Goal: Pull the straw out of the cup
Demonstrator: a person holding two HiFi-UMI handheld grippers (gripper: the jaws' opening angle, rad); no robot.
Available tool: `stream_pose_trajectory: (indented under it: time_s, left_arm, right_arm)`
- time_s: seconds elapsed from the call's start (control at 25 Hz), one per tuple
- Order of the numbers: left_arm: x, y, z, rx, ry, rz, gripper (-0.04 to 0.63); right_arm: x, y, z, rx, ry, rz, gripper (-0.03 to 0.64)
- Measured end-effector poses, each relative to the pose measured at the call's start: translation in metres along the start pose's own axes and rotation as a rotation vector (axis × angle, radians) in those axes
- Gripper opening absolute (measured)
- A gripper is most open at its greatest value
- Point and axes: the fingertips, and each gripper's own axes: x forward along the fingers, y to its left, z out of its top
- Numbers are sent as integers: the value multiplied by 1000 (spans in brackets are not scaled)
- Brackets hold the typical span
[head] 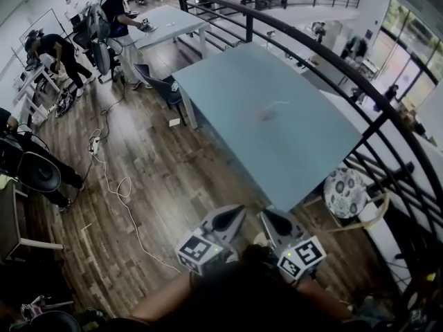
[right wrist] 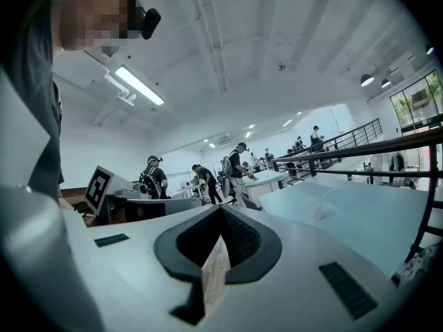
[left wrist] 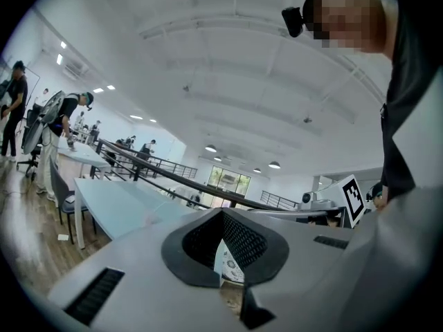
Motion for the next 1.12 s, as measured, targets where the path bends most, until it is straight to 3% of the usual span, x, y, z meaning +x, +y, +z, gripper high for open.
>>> stream_pose_trajectory:
  time_s: [0.24,0.52,0.8,1.12]
  left_arm:
    - [11,32,-2,-2,5,51,11]
    - [44,62,22,17,-8,95,11]
    - [106,85,36,14,21,102,11]
    - [190,90,53,94,55,57,11]
  right_arm:
    - [35,-21,-5,21,18,47,11]
    - [70,-52,20,8,10,99,11]
    - [95,-117,40,34,-1,105,11]
    - [103,-197,63,60,-26,67,11]
